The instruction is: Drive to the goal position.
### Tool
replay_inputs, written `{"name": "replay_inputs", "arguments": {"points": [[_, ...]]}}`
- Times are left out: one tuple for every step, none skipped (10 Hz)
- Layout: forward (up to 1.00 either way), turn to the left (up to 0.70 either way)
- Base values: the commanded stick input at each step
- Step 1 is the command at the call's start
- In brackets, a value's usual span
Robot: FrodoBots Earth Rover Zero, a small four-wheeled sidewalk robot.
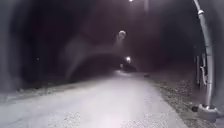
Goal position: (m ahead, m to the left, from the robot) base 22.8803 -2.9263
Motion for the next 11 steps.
{"name": "replay_inputs", "arguments": {"points": [[0.00,-0.70],[0.00,-0.70],[0.00,-0.70],[0.00,-0.70],[0.00,-0.70],[0.00,-0.70],[0.00,-0.70],[0.00,-0.70],[0.00,-0.70],[0.00,-0.70],[0.00,-0.51]]}}
